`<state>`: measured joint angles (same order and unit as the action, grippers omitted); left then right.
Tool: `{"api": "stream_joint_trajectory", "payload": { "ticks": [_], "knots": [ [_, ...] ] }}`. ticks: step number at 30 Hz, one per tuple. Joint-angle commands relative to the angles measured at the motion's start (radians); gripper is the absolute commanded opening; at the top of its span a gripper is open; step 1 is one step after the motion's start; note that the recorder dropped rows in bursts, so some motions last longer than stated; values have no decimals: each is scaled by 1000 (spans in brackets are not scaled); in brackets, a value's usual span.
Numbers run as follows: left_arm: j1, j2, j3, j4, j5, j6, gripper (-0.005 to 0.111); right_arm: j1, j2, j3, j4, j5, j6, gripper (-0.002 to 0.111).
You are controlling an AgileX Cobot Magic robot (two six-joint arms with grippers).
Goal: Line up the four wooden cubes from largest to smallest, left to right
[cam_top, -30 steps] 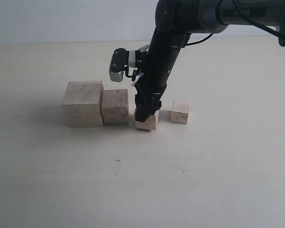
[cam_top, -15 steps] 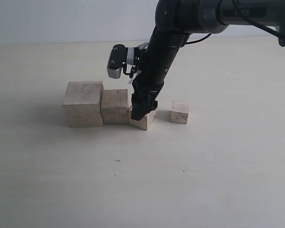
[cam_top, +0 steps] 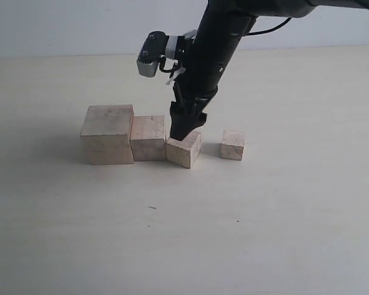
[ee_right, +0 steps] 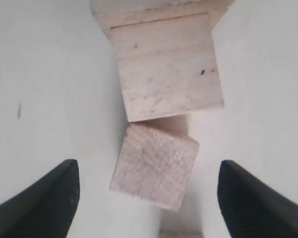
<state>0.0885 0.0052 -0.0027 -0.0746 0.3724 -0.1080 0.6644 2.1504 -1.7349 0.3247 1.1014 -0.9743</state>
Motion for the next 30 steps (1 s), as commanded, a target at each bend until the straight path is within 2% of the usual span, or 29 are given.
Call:
{"api": "stream_joint_trajectory", "payload": {
  "ticks": [1, 8, 15, 30],
  "knots": [
    [0, -5, 3, -6, -8, -1, 0, -3, -34, 3, -98, 120, 189, 69],
    [0, -5, 3, -6, -8, -1, 0, -3, -28, 36, -145, 120, 234, 54],
    [0, -5, 3, -6, -8, -1, 0, -3, 23, 84, -152, 120, 234, 54],
    [0, -5, 3, -6, -8, -1, 0, -3, 110, 84, -160, -31, 234, 54]
  ]
}}
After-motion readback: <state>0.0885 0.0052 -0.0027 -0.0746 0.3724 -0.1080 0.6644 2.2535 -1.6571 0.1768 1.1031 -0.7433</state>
